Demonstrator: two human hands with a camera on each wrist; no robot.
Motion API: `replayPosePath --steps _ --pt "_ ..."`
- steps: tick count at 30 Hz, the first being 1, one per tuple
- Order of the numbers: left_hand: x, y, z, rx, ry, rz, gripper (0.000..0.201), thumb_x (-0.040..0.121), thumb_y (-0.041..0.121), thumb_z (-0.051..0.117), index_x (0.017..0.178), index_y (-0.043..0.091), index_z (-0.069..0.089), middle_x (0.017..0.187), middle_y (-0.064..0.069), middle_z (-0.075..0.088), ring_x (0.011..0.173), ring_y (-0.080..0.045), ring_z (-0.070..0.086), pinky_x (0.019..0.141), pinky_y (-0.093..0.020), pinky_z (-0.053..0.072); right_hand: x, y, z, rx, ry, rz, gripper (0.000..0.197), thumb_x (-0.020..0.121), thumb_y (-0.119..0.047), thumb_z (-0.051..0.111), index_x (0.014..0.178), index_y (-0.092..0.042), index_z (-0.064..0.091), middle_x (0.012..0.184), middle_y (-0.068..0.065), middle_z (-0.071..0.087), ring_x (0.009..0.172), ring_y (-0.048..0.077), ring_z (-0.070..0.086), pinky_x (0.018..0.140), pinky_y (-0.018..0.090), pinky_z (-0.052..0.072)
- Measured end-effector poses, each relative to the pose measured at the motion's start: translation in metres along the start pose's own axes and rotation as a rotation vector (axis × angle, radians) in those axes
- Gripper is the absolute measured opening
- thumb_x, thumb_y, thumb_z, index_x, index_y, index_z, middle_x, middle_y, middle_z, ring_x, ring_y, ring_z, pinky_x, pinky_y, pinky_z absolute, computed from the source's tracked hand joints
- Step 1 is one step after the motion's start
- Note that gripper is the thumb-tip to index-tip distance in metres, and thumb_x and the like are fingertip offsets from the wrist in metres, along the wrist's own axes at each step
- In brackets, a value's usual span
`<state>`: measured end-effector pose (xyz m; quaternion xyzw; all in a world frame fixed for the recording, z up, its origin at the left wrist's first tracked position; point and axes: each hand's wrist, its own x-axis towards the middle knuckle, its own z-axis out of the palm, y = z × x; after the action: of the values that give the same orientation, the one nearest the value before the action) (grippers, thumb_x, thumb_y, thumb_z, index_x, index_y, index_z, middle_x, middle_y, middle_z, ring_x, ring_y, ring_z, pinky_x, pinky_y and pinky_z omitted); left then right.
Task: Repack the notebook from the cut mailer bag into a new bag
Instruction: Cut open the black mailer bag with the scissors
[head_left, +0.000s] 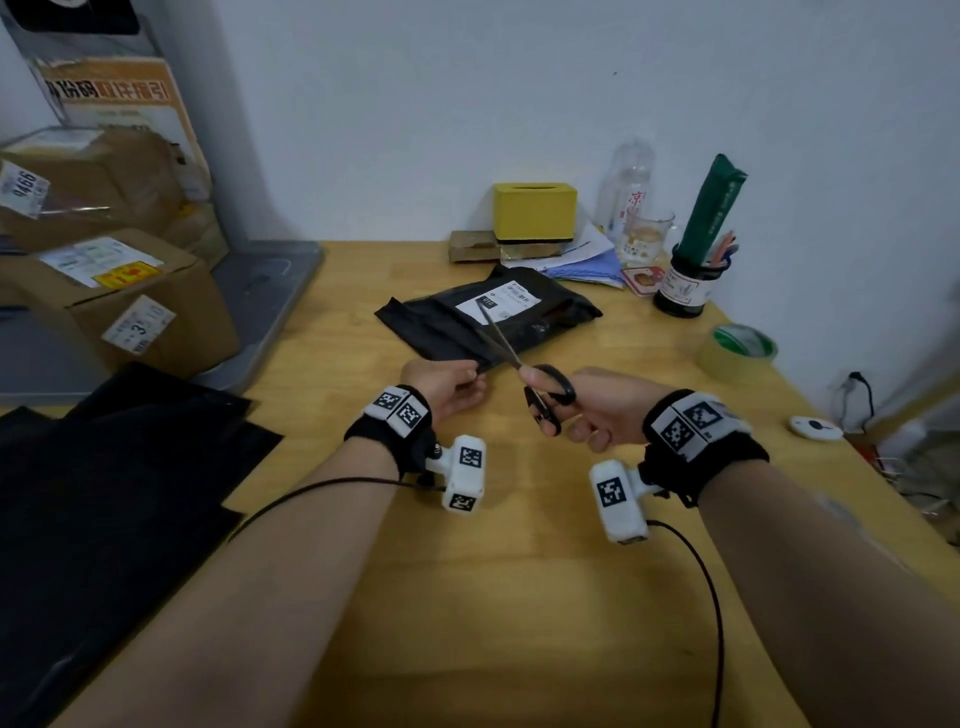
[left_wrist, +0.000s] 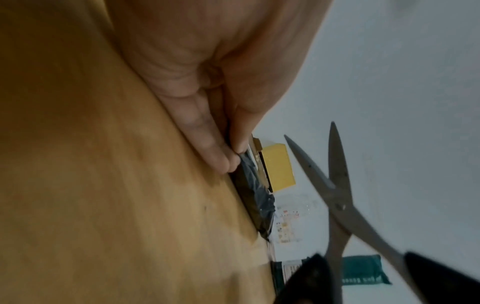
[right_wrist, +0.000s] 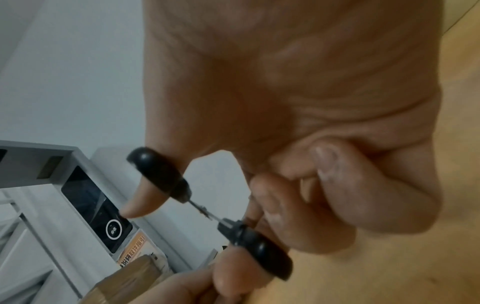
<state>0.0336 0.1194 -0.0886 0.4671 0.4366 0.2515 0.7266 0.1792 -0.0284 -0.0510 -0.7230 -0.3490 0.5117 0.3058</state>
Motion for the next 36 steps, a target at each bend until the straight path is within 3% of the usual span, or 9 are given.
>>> replayPosePath --steps 3,7,12,18,25,31,36 --pt "-0.001 0.001 -0.018 0.027 0.057 0.002 0.023 0.095 -0.006 0.057 0.117 -0.008 0.063 0.084 -0.016 0.068 0.070 -0.020 0.067 0.057 -0.026 0.061 -0.005 0.002 0.009 -0.038 -0.047 0.049 0.068 0.077 -0.082 0.060 0.099 -0.018 0.059 0.077 -0.002 0.060 0.052 0.010 0.033 0.050 0.026 0.017" --pt "-0.003 0.004 -0.042 0.080 0.150 0.006 0.018 0.095 -0.006 0.055 0.110 -0.005 0.065 0.083 -0.017 0.068 0.067 -0.021 0.067 0.051 -0.026 0.060 -0.006 0.005 0.023 -0.043 -0.136 0.117 0.071 0.078 -0.083 0.057 0.101 -0.016 0.059 0.078 0.000 0.063 0.056 0.011 0.033 0.053 0.026 0.021" --pt "-0.005 0.005 -0.061 0.111 0.162 -0.011 0.016 0.092 -0.003 0.059 0.107 -0.006 0.064 0.089 -0.020 0.069 0.066 -0.023 0.070 0.055 -0.029 0.061 0.001 0.002 0.042 -0.028 -0.215 0.181 0.078 0.073 -0.084 0.058 0.106 -0.014 0.065 0.085 0.002 0.067 0.056 0.010 0.036 0.049 0.019 0.029" --pt "-0.003 0.006 -0.060 0.123 0.146 0.022 0.012 0.093 0.005 0.063 0.101 -0.003 0.065 0.093 -0.020 0.073 0.058 -0.018 0.067 0.044 -0.023 0.055 0.011 -0.007 0.053 0.025 -0.191 0.205 0.073 0.078 -0.080 0.057 0.102 -0.012 0.065 0.080 0.002 0.067 0.050 0.008 0.038 0.045 0.017 0.032" --pt "0.009 0.001 -0.065 0.151 0.115 0.114 0.011 0.090 -0.002 0.065 0.097 0.005 0.071 0.070 -0.005 0.063 0.042 -0.004 0.051 0.045 -0.013 0.048 0.027 -0.013 0.056 0.137 -0.206 0.215 0.068 0.081 -0.080 0.055 0.095 -0.014 0.063 0.075 -0.001 0.064 0.046 0.006 0.034 0.041 0.015 0.027" --pt "0.013 -0.002 -0.069 0.224 0.085 0.131 0.018 0.091 0.004 0.065 0.090 0.019 0.075 0.088 -0.007 0.069 0.046 -0.001 0.049 0.048 -0.012 0.046 0.044 -0.024 0.062 0.128 -0.203 0.217 0.067 0.078 -0.080 0.056 0.093 -0.015 0.062 0.075 -0.002 0.064 0.042 0.005 0.030 0.038 0.014 0.024" --pt "0.015 -0.005 -0.069 0.238 0.089 0.167 0.018 0.093 0.004 0.064 0.103 0.013 0.075 0.083 -0.006 0.069 0.042 0.001 0.047 0.044 -0.011 0.043 0.052 -0.024 0.062 0.112 -0.216 0.210 0.069 0.077 -0.083 0.056 0.090 -0.015 0.062 0.075 -0.003 0.064 0.039 0.003 0.027 0.037 0.014 0.020"
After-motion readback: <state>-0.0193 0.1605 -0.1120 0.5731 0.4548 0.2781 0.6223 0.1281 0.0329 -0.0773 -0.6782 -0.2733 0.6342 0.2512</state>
